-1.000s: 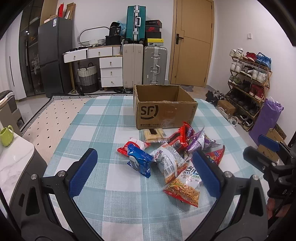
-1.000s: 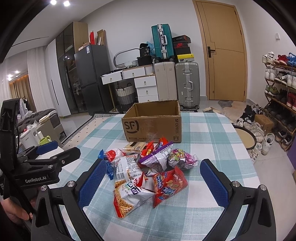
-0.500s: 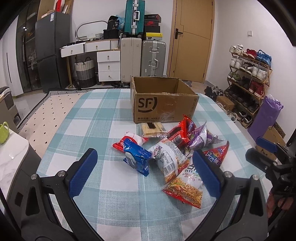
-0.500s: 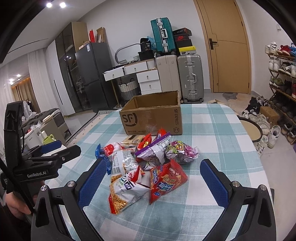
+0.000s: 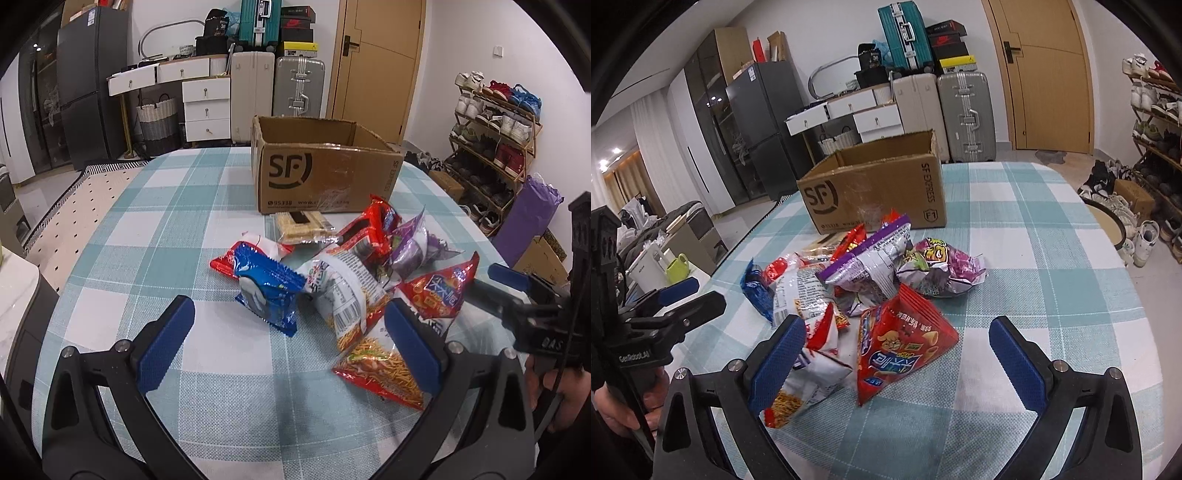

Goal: Organize snacks
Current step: 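Grasp the red chip bag with the right gripper while the left tool approaches the pile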

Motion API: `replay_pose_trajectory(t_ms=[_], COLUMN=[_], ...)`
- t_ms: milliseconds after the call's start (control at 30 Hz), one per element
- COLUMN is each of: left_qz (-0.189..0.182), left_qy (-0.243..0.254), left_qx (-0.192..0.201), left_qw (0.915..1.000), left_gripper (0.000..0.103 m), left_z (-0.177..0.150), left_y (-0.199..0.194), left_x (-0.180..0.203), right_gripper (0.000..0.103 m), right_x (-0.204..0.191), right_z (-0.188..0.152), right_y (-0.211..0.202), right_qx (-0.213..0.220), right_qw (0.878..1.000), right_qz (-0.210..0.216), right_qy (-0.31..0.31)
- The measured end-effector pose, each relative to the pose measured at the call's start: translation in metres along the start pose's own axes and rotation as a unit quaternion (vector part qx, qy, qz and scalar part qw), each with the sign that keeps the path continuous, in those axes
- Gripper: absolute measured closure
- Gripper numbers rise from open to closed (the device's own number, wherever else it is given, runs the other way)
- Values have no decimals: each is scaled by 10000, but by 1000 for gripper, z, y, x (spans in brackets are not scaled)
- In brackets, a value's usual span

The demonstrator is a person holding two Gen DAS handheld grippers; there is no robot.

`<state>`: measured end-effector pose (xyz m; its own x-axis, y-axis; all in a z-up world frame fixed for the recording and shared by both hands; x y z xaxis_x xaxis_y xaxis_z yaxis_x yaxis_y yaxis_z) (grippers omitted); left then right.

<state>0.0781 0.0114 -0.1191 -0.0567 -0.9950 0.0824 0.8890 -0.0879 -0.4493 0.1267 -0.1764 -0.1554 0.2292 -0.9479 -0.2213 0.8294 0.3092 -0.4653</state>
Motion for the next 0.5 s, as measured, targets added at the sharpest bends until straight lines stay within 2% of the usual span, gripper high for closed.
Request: replay_pose_trajectory(t_ms=[167, 367, 500], left_qz=[-52, -205, -344], left_qy=[-57, -114, -132], left_qx=[-174, -350, -429], left_qw=[9998, 9991, 9984], left_gripper=[1, 1, 1], left_z=[-11, -21, -26], left_y=[12, 24, 27], left_x=[-3, -3, 2], right_gripper=[15, 17, 26], right_x=[5, 4, 4], right_z=[-7, -13, -18], right_y=[24, 43, 58], right_qx=[-261, -467, -618], right_qw=[9996, 9986, 9980], right_qz=[109, 192, 106], right_qy=[96, 151, 106])
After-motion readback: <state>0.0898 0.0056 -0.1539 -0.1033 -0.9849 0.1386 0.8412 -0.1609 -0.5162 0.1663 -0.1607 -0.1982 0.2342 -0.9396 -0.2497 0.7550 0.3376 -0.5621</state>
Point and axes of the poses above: each gripper's, at about its wrist camera, not at the fingertips, and y roughly the way its jaws point, x to its right, z to its top, the point moved 4 cm from there along y, roughly the way its jaws point, and after that the axes turned 15 degrees about x, right-handed, at the moved point
